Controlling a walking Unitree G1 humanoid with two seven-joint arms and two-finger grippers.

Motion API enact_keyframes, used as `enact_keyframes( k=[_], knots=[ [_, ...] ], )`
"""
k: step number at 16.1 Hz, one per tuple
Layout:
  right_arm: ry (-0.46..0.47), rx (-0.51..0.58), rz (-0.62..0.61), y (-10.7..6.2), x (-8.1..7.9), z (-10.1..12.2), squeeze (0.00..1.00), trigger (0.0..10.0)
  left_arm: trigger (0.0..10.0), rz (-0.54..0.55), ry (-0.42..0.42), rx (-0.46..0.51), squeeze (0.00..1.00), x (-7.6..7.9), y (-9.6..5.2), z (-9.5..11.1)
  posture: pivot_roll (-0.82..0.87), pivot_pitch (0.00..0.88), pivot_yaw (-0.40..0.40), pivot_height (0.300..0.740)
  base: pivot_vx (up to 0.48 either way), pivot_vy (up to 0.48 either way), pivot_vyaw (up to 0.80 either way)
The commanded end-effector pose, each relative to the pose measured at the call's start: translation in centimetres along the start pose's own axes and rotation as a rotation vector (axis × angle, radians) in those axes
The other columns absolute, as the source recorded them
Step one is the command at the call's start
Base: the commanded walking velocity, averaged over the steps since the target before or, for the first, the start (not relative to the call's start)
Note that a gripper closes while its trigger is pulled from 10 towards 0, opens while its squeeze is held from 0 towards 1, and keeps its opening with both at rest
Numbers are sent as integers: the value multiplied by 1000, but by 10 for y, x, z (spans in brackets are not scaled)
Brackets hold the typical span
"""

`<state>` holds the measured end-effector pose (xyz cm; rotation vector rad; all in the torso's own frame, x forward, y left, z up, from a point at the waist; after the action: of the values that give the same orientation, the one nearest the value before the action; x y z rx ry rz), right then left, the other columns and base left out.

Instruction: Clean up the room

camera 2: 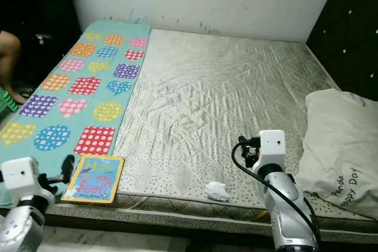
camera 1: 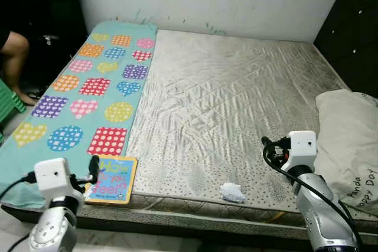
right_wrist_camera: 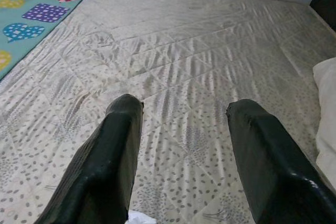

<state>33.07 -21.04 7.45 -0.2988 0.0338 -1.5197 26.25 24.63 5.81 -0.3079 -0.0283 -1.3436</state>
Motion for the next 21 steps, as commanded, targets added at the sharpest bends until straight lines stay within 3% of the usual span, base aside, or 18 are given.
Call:
enact_keyframes(
  k=[1,5,10,19,21],
  knots=[
    [10,-13,-25,0,8,1,0,10000,10000,-21,0,-5,0,6,-1,0,-33,0,-85,740,0,0,0],
    [15,-29,-27,-2,9,-3,0,10000,10000,-26,-5,11,0,4,1,6,-39,0,-84,740,0,0,-720],
    [17,-16,-18,-2,7,1,0,10000,10000,-94,-43,49,0,18,5,17,-42,0,-82,740,0,0,0],
    [21,-19,-9,1,4,1,0,10000,10000,-103,-43,43,0,18,4,17,-34,0,-83,740,0,0,0],
    [25,-23,-9,3,4,0,0,10000,10000,-108,-44,43,0,19,4,17,-29,0,-85,740,0,0,-800]
  ],
)
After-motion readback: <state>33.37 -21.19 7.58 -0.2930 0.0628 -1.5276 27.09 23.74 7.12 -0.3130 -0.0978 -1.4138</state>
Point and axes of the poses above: a point about 5 cm out from each wrist's last joint towards the gripper, its own y axis pointing out of the wrist towards the gripper, its own z axis along the axis of the wrist's last joint, x = y × z, the point moved 5 cm from there along y, pointing out of the wrist towards the gripper, and after that the axes turned 7 degrees about -y, right-handed, at the moved point
